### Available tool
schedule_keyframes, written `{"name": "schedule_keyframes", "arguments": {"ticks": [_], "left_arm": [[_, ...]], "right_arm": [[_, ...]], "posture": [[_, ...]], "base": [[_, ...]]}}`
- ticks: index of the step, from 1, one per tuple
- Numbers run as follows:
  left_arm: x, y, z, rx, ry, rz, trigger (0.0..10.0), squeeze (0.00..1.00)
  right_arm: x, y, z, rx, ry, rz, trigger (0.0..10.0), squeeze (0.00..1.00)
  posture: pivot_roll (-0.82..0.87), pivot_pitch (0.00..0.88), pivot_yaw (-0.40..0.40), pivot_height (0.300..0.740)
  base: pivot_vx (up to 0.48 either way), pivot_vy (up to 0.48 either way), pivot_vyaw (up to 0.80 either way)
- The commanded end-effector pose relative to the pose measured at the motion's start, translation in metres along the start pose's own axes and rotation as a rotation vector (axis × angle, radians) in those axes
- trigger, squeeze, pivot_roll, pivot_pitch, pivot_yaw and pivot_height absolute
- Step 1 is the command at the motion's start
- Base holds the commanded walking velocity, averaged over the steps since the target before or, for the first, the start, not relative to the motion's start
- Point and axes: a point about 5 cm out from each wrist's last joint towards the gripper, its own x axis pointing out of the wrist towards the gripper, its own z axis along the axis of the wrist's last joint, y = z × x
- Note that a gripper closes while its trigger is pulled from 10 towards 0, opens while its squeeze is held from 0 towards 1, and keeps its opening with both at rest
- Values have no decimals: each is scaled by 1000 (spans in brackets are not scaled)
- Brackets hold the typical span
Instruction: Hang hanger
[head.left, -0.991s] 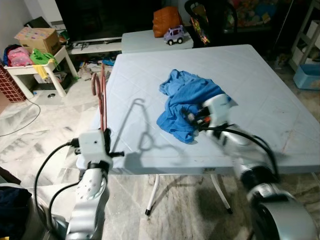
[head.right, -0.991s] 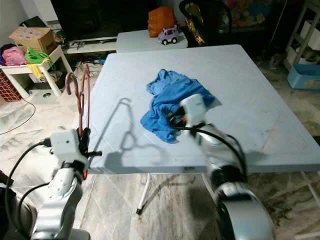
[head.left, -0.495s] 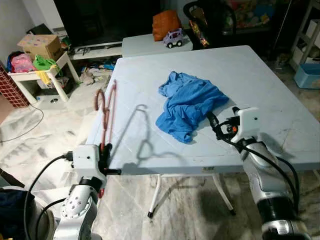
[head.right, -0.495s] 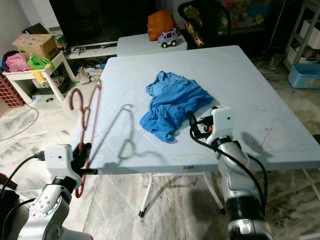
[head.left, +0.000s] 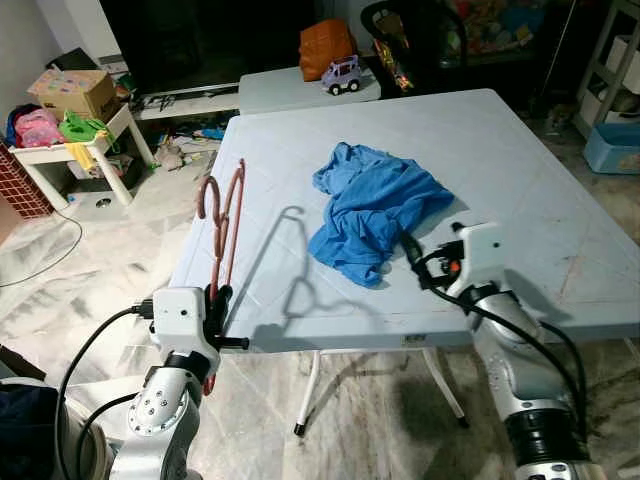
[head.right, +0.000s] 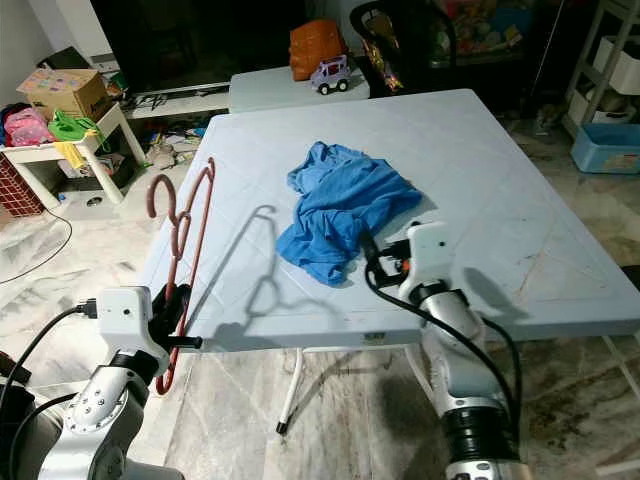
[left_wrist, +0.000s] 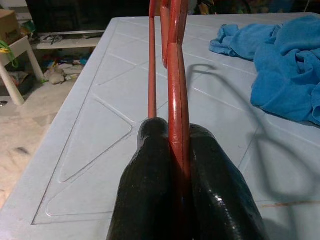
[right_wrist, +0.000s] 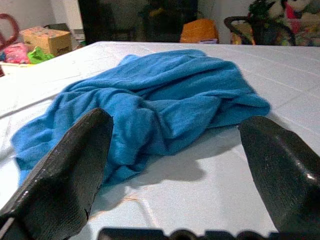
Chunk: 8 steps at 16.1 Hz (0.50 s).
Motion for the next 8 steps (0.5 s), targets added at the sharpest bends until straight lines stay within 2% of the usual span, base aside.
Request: {"name": "schedule_keyframes", "arguments": {"ticks": [1,2,3,8], "left_arm": [[1,3,1,12,14,5,10000,0],[1,3,0,20,22,6,10000,0],[1,3,-1,25,30,8,10000,0],[2,2,-2,24,40,6,10000,0]], "right_arm": [[1,6,6,-8,-18,17,10000,588],[1,6,7,5,-21,15,10000,498],[1,7,9,24,-28,20,10000,518],[2,9,12,32,-29,34,10000,510]], "posture": [[-61,0,96,740],[-61,0,96,740],[-61,0,96,740],[-62,0,100,740]], "base": [[0,0,0],[0,0,0],[0,0,0],[-271,0,0]]}}
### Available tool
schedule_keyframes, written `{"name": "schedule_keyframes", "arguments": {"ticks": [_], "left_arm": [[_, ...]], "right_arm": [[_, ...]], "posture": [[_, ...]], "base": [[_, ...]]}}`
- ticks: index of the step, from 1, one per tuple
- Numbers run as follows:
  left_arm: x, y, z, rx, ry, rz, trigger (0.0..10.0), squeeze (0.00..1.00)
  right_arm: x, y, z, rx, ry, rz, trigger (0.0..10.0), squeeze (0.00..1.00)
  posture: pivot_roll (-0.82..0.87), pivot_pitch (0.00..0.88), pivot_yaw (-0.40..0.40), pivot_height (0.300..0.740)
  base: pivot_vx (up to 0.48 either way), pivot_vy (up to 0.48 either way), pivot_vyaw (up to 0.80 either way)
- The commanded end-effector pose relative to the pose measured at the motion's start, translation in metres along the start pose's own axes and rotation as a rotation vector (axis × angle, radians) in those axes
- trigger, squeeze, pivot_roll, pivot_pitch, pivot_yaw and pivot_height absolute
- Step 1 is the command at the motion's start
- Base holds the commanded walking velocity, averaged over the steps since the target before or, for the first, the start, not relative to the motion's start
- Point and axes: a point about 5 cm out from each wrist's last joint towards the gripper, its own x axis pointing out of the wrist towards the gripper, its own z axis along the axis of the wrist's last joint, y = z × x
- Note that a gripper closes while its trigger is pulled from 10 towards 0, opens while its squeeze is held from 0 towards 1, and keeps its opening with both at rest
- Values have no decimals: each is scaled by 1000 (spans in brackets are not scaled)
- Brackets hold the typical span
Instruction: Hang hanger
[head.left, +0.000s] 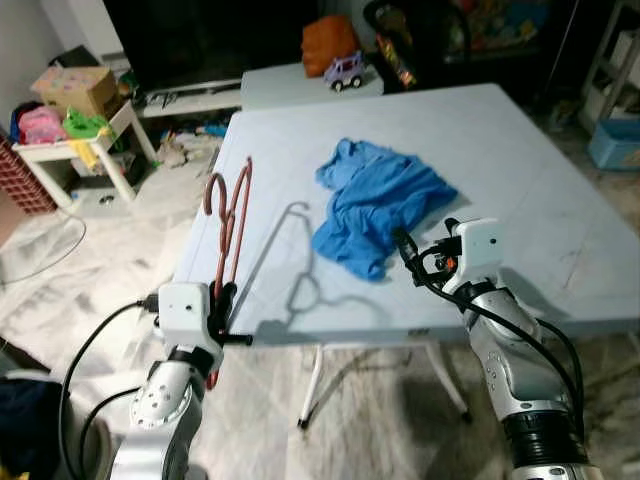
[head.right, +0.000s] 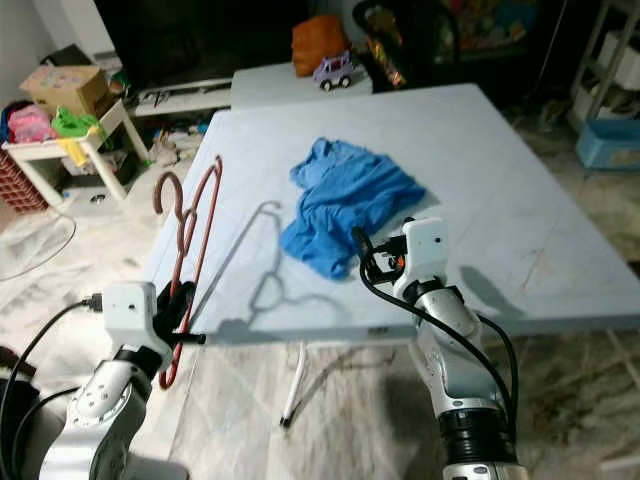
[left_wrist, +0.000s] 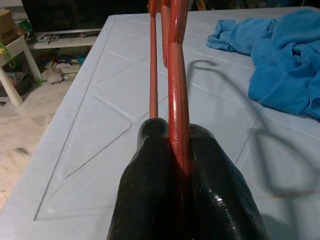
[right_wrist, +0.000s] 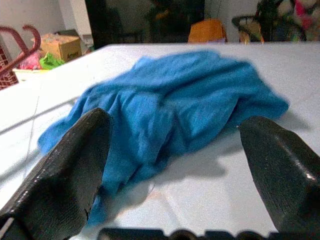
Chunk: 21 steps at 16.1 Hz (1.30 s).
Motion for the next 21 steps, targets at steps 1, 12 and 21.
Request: {"name": "schedule_keyframes", "arguments": {"ticks": [1,12,21], "left_arm": [[-4,5,-8,13,50,22,10000,0],[-4,7,-12,28,70,26,10000,0],[-3,6,-14,18,76,23,10000,0]], "right_arm": [[2,5,6,2,-16,21,10000,506],[4,16,3,39,0,72,10000,502],[3,19,-1,42,20,86,10000,498]], "posture": [[-62,0,100,740],[-57,0,100,740],[-58,0,99,740]], "base": [[-274,0,0],[-274,0,0],[-273,0,0]]}}
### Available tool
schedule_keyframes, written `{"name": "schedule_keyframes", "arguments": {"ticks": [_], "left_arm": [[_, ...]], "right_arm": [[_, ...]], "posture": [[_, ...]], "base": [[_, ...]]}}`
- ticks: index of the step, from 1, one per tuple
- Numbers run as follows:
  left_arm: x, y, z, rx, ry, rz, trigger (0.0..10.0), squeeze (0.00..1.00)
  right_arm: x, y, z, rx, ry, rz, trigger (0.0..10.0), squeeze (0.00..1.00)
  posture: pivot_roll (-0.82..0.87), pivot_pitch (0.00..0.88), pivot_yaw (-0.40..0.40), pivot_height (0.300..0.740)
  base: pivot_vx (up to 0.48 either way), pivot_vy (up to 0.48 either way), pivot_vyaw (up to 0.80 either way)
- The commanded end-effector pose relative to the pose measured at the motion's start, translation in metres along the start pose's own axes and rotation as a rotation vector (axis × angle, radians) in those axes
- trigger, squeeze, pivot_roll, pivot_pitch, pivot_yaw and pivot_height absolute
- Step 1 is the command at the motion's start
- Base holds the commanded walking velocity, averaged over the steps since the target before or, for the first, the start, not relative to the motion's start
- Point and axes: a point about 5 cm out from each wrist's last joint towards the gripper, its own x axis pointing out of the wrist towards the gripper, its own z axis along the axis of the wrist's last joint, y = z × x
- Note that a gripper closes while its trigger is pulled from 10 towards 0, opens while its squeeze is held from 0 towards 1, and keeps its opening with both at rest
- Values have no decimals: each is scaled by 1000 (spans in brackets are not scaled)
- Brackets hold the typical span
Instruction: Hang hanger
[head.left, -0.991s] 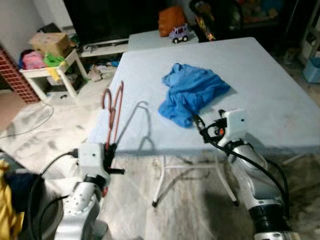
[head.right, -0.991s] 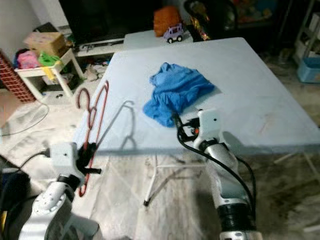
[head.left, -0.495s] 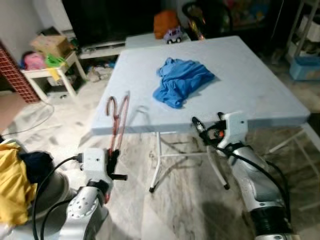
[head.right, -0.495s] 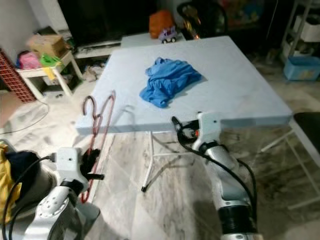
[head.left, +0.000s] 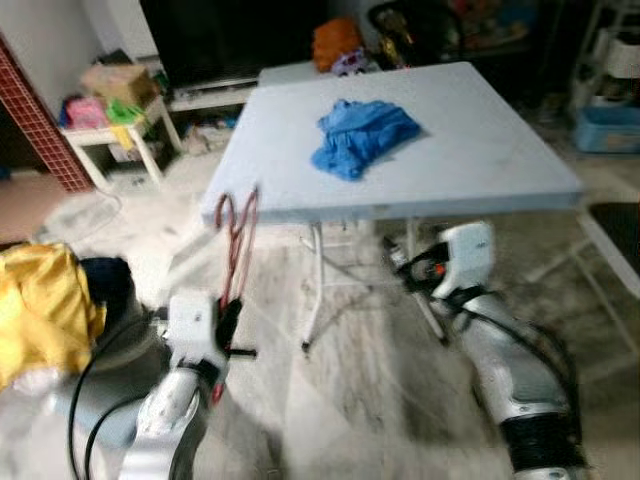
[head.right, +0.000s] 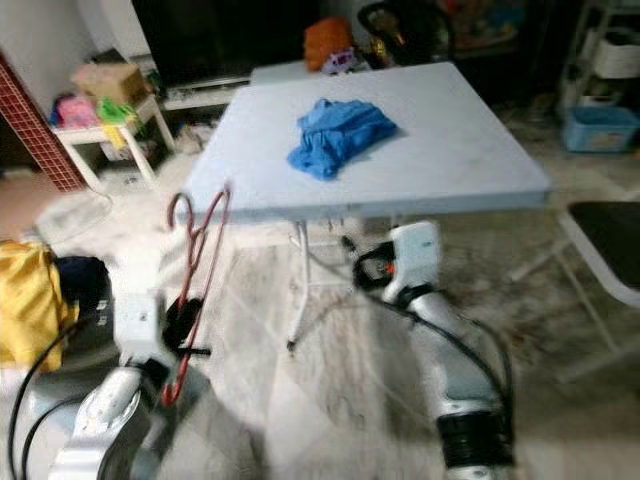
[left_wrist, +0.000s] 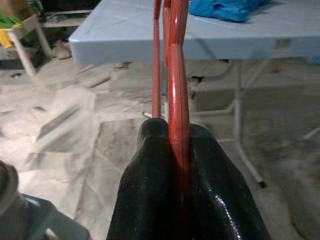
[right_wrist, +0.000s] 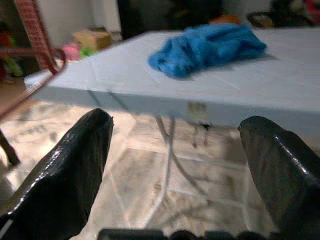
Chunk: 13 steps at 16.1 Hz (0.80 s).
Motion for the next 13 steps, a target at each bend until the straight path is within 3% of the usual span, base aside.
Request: {"name": "schedule_keyframes", "arguments": {"ticks": [1,2,3,4,10,11,12,13], "left_arm": [[-2,9,0,18,3,32,10000,0],[-2,8,0,18,2,29,10000,0],[-2,8,0,17,1,28,10000,0],[-2,8,0,16,-2,28,10000,0],[0,9,0,19,1,28,10000,0],[1,9,1,12,-5,23,10000,0],[1,9,1,10,-6,15,10000,0],[2,8,1,7,-5,-1,10000,0]], "right_arm": [[5,11,4,7,-15,42,10000,502],[5,11,4,8,-13,46,10000,537],[5,11,4,16,-14,52,10000,933],[5,13,5,22,-17,73,10000,1000],[6,9,3,-2,-10,46,10000,1000],[5,9,2,-3,-1,47,10000,427],[5,9,1,-3,7,58,10000,0],[5,10,0,-13,9,73,10000,0]], "posture": [[-59,0,100,740],[-59,0,100,740],[-59,0,100,740],[-59,0,100,740],[-59,0,101,740],[-60,0,102,740],[-60,0,104,740],[-60,0,104,740]], "base": [[-274,0,0],[-274,0,0],[-270,0,0],[0,0,0],[0,0,0],[0,0,0],[0,0,0],[0,0,0]]}}
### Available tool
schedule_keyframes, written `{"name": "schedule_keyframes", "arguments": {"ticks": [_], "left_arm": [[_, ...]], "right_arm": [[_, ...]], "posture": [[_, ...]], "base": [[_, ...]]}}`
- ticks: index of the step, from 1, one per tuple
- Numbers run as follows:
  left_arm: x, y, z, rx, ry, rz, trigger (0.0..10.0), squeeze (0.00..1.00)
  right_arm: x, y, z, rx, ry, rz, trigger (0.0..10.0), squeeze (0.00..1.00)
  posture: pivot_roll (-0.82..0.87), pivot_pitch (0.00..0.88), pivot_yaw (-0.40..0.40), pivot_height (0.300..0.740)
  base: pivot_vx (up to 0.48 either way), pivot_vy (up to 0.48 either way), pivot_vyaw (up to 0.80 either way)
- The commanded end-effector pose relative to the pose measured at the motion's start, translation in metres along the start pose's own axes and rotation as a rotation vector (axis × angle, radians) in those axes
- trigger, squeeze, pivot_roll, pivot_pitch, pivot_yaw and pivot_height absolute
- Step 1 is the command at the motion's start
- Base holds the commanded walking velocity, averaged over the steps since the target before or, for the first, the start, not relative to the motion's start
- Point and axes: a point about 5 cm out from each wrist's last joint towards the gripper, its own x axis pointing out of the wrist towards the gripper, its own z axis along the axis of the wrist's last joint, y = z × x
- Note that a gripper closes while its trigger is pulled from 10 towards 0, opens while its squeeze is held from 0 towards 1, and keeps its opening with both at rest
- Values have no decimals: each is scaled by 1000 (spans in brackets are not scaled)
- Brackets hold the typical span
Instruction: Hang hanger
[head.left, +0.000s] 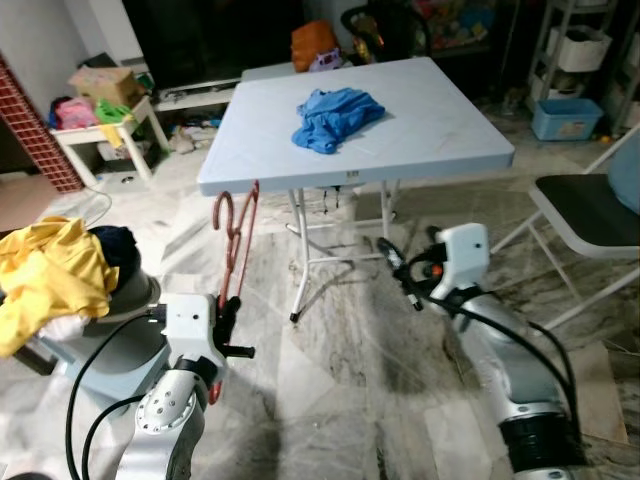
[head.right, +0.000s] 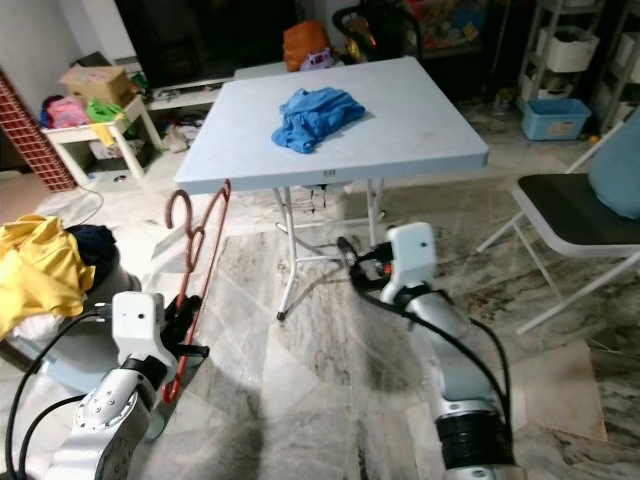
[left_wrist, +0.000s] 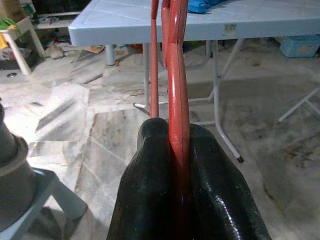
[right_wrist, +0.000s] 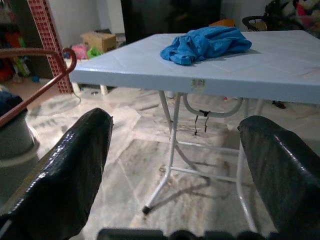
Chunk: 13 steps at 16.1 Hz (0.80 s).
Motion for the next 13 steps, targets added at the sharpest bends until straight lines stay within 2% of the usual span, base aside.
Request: {"name": "schedule_keyframes", "arguments": {"ticks": [1,2,3,4,5,6,7,8,9,11,12,13], "left_arm": [[2,4,3,24,6,-19,10000,0],[4,3,2,3,23,-63,10000,0],[6,1,0,37,66,-119,10000,0],[8,-1,-4,22,126,-233,10000,0],[8,-2,-7,46,191,-340,10000,0],[6,-5,-7,78,228,-491,10000,0],[2,-7,-6,110,245,-597,10000,0],[-1,-9,-3,121,261,-684,10000,0],[-3,-12,-1,155,271,-759,10000,0],[-4,-16,2,195,263,-819,10000,0],[-6,-20,2,225,258,-861,10000,0],[-10,-27,4,229,250,-922,10000,0]], "right_arm": [[1,9,-3,-34,13,58,10000,0],[0,11,-3,-73,19,131,10000,0],[0,12,-2,-102,27,203,10000,0],[-2,9,3,-175,34,302,10000,0],[-5,5,7,-250,40,377,10000,0],[-6,-2,11,-293,56,452,10000,482],[-9,-6,13,-339,79,507,10000,1000],[-13,-8,12,-394,121,582,10000,1000],[-17,-11,13,-425,161,644,10000,0],[-20,-15,16,-427,191,700,10000,0],[-21,-19,15,-457,214,723,10000,0],[-24,-24,11,-543,256,744,10000,0]], "posture": [[-58,0,104,740],[-57,0,104,740],[-57,0,101,740],[-60,0,102,740],[-62,0,102,740],[-66,0,103,740],[-66,0,103,740],[-66,0,103,740],[-66,0,103,740],[-88,0,110,740],[-89,0,111,740],[-90,0,112,740]], "base": [[0,0,0],[0,0,0],[0,0,0],[0,0,0],[0,0,0],[0,0,0],[0,0,0],[0,0,0],[0,0,0],[0,0,0],[0,0,0],[0,0,0]]}}
